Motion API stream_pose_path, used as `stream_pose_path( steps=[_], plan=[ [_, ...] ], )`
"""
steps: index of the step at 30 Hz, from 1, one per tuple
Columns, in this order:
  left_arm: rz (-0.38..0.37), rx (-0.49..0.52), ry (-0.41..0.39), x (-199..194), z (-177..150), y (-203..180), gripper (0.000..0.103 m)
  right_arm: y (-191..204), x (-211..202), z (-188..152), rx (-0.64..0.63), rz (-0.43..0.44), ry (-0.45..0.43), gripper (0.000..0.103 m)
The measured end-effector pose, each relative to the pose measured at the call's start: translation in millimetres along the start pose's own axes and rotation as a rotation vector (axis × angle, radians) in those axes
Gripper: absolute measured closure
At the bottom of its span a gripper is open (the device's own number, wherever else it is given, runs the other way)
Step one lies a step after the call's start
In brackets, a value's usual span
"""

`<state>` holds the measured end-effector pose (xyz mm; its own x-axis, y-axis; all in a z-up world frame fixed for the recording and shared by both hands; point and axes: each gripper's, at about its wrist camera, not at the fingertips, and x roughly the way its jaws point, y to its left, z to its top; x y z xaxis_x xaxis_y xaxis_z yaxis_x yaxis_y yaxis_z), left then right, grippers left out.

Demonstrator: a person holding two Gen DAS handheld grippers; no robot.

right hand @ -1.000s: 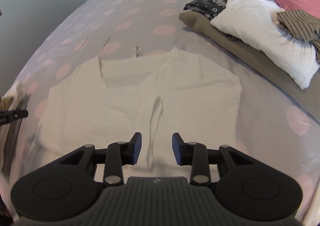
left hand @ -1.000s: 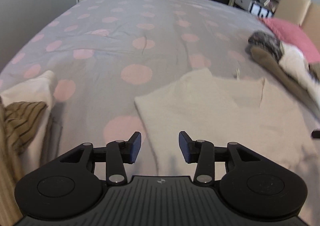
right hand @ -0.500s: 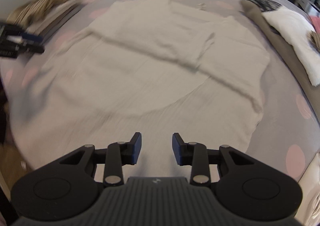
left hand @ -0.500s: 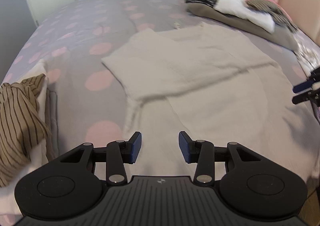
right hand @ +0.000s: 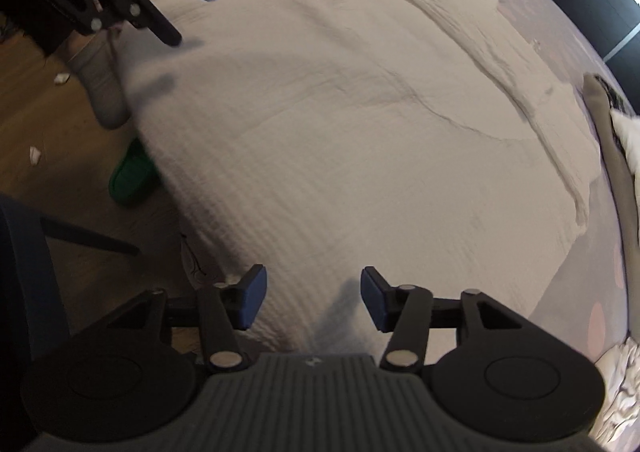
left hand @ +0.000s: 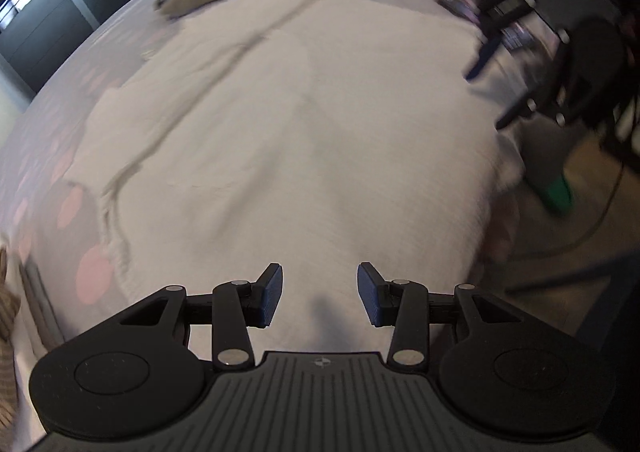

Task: Fold clothes
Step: 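Move both open grippers to the shirt hem to grasp it, then grasp the shirt hem with the left gripper while the right gripper grasps beside it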

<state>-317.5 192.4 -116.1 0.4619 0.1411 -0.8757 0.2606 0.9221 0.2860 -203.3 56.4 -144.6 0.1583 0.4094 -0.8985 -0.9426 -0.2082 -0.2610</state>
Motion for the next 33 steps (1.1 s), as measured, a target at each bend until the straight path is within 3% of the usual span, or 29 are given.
stream_pose_path(
  steps=[3, 8, 12, 16, 19, 21, 24, 25, 29, 33],
  plan=[
    [0.035, 0.169, 0.007, 9, -6, -35, 0.063, 28, 2, -4, -0.078, -0.034, 0.003, 0.036],
    [0.132, 0.397, 0.022, 31, -21, -73, 0.059, 53, 19, -2, -0.196, -0.072, 0.018, 0.035],
    [0.179, 0.509, 0.039, 48, -33, -86, 0.059, 66, 32, -6, -0.292, -0.143, 0.035, 0.034],
    [0.202, 0.563, 0.042, 55, -38, -90, 0.058, 65, 33, -9, -0.308, -0.169, 0.025, 0.035],
    [0.184, 0.554, 0.046, 53, -37, -87, 0.062, 62, 31, -10, -0.304, -0.192, 0.014, 0.056],
    [0.158, 0.526, 0.046, 49, -35, -83, 0.066, 56, 27, -9, -0.286, -0.177, 0.014, 0.06],
    [0.105, 0.486, 0.05, 41, -32, -77, 0.084, 51, 21, -8, -0.27, -0.156, 0.013, 0.067],
    [0.094, 0.472, 0.051, 38, -31, -75, 0.098, 50, 19, -9, -0.271, -0.151, 0.013, 0.068],
    [0.065, 0.4, 0.054, 28, -27, -62, 0.102, 47, 9, -8, -0.268, -0.121, 0.009, 0.093],
    [0.033, 0.337, 0.044, 19, -24, -51, 0.102, 37, -2, -7, -0.243, -0.106, 0.0, 0.098]
  ],
)
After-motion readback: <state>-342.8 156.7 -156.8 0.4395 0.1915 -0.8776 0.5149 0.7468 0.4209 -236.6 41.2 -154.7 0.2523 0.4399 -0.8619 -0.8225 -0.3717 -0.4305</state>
